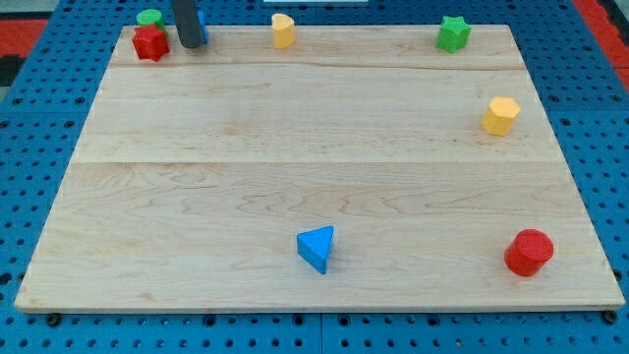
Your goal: Place the yellow heart towards the bottom right of the blue cube
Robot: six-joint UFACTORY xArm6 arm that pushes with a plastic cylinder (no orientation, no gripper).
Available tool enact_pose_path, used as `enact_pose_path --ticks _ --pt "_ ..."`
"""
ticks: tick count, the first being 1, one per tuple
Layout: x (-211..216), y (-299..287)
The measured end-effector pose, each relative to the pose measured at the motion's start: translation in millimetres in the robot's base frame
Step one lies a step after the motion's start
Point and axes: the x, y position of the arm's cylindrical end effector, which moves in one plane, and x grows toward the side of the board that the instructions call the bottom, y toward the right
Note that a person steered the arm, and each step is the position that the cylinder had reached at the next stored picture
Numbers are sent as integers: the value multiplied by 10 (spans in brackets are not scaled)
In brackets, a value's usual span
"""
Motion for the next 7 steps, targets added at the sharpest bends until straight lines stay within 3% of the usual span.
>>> enact_pose_path --ticks 1,3,5,7 --pt "-6 38" --pt "287 949" --pt "168 1841" --pt "-306 1634"
